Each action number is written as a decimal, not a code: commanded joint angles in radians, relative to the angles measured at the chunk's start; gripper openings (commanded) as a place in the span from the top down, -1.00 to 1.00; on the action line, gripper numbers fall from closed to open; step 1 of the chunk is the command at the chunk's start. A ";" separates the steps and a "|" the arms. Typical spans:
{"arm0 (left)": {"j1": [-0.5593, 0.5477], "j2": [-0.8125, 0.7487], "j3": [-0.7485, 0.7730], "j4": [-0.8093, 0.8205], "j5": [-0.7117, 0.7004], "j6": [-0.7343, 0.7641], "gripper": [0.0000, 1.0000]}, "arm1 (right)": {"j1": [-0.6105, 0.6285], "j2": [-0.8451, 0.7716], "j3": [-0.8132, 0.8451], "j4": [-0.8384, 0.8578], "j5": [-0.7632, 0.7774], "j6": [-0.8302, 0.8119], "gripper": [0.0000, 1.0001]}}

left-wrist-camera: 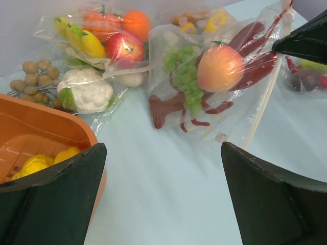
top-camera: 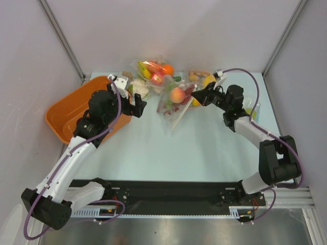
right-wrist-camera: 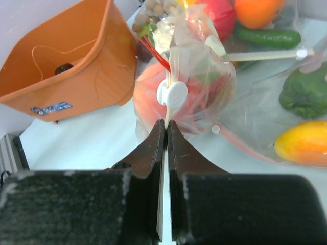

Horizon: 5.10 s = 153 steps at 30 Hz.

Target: Open the zip-top bag and remove the fake food

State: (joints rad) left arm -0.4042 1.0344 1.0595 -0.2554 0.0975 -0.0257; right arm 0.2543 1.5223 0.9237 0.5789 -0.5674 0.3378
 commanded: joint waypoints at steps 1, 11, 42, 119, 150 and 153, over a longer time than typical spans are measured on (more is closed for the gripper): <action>-0.013 -0.011 -0.007 0.047 0.056 0.021 -0.99 | -0.012 -0.112 0.076 -0.125 -0.136 -0.107 1.00; -0.085 -0.016 0.011 0.082 0.126 0.075 -0.99 | -0.016 -0.263 0.217 -0.502 -0.313 -0.258 1.00; -0.193 0.078 0.111 0.151 0.884 0.107 -1.00 | 0.134 -0.346 0.248 -0.752 -0.858 -0.303 1.00; -0.259 0.170 0.040 0.061 0.883 0.136 0.99 | 0.388 -0.452 0.264 -0.884 -0.121 -0.500 0.53; -0.217 0.122 0.036 0.054 0.820 0.159 0.99 | 0.350 -0.496 0.213 -0.919 -0.104 -0.528 1.00; -0.206 0.119 0.033 0.062 0.820 0.153 0.99 | 0.344 -0.505 0.208 -0.921 -0.106 -0.526 1.00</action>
State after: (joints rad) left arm -0.6392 1.1942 1.0821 -0.1661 0.9085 0.1158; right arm 0.6289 1.0714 1.1229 -0.3664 -0.7116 -0.1715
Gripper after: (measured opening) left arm 0.011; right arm 0.162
